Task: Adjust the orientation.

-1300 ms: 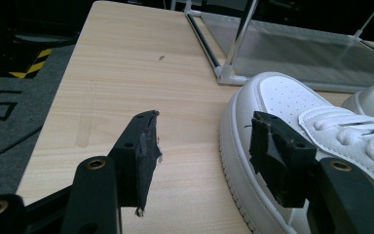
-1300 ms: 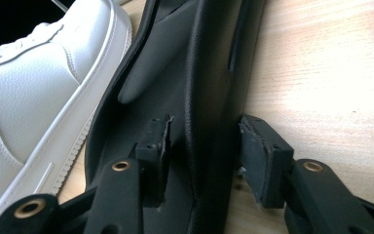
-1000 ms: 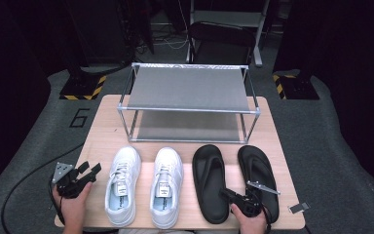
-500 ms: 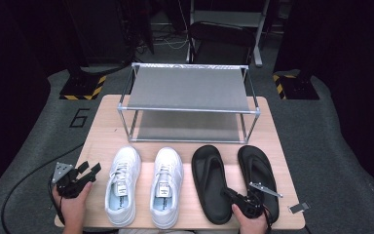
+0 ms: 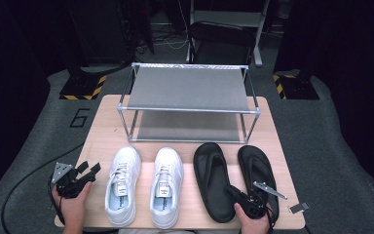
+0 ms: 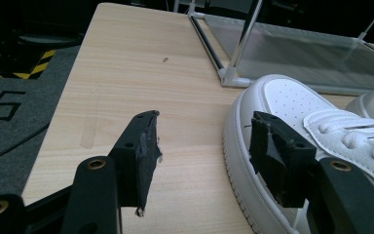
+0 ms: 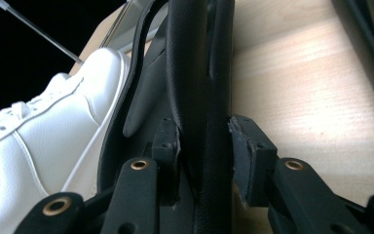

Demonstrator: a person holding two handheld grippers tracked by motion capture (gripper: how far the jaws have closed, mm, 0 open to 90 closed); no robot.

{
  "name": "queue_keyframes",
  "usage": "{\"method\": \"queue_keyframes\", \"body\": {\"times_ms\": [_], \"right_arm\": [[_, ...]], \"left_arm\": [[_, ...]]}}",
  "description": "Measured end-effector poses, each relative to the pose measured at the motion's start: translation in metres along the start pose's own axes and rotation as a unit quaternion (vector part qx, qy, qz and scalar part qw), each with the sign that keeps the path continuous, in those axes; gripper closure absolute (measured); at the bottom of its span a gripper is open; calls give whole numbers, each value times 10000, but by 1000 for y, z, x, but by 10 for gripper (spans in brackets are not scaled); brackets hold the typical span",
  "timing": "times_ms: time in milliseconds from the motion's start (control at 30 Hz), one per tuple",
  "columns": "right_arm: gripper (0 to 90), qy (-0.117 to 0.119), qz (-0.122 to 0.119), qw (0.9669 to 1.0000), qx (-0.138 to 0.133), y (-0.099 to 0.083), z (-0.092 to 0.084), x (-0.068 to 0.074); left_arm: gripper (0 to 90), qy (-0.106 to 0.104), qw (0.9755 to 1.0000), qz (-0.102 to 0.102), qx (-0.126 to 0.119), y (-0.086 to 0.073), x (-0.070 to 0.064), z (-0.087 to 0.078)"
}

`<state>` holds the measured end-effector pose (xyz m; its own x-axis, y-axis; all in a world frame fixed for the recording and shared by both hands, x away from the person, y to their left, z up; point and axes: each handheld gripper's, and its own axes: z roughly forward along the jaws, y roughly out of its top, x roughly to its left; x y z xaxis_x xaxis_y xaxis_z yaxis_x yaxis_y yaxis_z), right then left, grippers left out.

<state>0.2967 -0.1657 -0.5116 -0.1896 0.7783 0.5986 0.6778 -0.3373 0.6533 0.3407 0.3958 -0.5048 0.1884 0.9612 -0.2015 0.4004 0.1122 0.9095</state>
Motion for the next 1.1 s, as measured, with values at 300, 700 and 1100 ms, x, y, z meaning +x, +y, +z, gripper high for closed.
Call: {"method": "queue_keyframes", "body": {"times_ms": [300, 700, 1100], "right_arm": [[657, -92, 90, 9995, -301, 8, -1, 2], [656, 30, 338, 9961, -812, 16, 14, 6], [657, -27, 310, 9948, -967, 26, 21, 12]], "left_arm": [[436, 8, 10000, 13, 27, 0, 0, 0], [437, 6, 10000, 15, 63, 0, 1, -1], [438, 22, 10000, 10, 52, -1, 2, -2]]}}
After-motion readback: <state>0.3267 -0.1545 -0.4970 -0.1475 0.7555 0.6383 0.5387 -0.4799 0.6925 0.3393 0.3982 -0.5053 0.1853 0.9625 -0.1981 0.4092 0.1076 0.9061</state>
